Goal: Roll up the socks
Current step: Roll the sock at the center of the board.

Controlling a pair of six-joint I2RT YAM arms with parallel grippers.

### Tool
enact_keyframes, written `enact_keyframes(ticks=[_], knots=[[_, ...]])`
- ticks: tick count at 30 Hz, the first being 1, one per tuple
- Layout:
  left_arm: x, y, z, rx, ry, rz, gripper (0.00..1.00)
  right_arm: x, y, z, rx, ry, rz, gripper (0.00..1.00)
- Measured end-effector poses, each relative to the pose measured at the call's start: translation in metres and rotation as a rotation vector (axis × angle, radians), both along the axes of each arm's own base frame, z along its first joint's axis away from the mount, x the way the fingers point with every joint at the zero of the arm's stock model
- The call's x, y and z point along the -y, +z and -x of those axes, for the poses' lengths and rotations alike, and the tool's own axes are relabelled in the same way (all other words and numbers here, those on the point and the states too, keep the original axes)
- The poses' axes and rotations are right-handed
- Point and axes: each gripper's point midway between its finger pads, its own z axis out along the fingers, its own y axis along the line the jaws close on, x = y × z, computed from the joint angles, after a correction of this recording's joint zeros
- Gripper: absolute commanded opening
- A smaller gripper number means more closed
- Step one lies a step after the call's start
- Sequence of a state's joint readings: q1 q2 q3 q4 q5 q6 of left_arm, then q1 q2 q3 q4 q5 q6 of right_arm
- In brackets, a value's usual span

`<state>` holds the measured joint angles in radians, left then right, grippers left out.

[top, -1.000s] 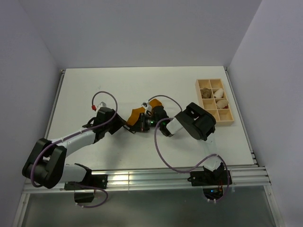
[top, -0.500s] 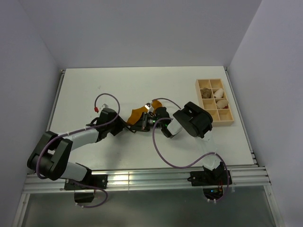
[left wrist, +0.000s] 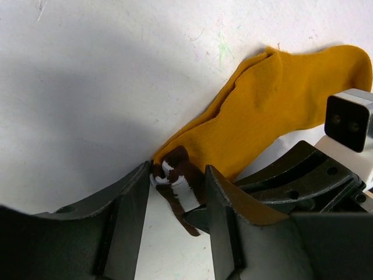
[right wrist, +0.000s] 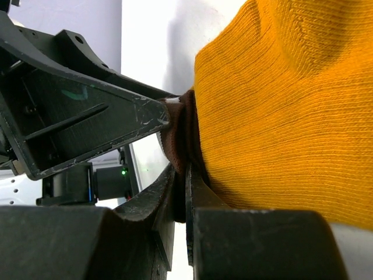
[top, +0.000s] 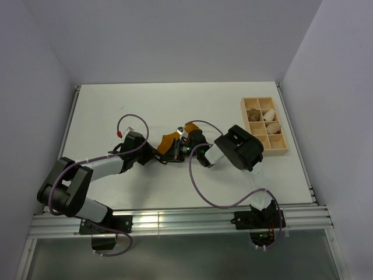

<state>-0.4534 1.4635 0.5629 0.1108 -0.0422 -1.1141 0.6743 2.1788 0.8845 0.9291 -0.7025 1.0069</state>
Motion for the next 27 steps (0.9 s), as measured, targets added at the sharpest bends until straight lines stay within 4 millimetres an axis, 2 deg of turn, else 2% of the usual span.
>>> enact_keyframes(ticks=[4,5,8,10,11,13,14,20,21,24,27], knots=[[0.001,-0.003,-0.002,-0.011,0.006,0.002,0.38,-0.001,-0.001,0.0,0.001,0.006,0.015,0.03],[0.002,-0.003,-0.003,-0.012,0.005,0.0,0.31,-0.001,-0.001,0.0,0.003,0.009,0.019,0.04],[0.001,-0.006,-0.002,-0.023,0.006,-0.006,0.2,0.0,0.0,0.0,0.024,0.013,0.043,0.09],[0.001,-0.007,-0.001,-0.028,0.004,-0.013,0.17,0.0,0.0,0.001,0.044,0.013,0.071,0.13],[0.001,-0.007,-0.001,-0.032,0.002,-0.015,0.11,0.001,0.0,0.001,0.058,0.014,0.087,0.2],[0.002,-0.006,-0.001,-0.038,-0.005,-0.023,0.08,0.003,0.003,0.001,0.094,0.014,0.13,0.29],[0.002,-0.006,0.001,-0.044,-0.012,-0.032,0.06,0.005,0.004,0.0,0.116,0.014,0.154,0.39],[-0.003,-0.003,0.001,-0.068,-0.033,-0.101,0.04,0.018,0.023,0.002,0.303,0.026,0.302,0.56],[-0.004,-0.003,0.001,-0.072,-0.035,-0.114,0.04,0.021,0.026,0.001,0.343,0.025,0.334,0.63],[-0.008,-0.001,0.0,-0.08,-0.044,-0.15,0.04,0.023,0.037,0.003,0.501,0.035,0.424,0.66],[-0.01,0.001,0.001,-0.09,-0.06,-0.179,0.04,0.015,0.045,0.015,0.685,0.075,0.509,0.67]])
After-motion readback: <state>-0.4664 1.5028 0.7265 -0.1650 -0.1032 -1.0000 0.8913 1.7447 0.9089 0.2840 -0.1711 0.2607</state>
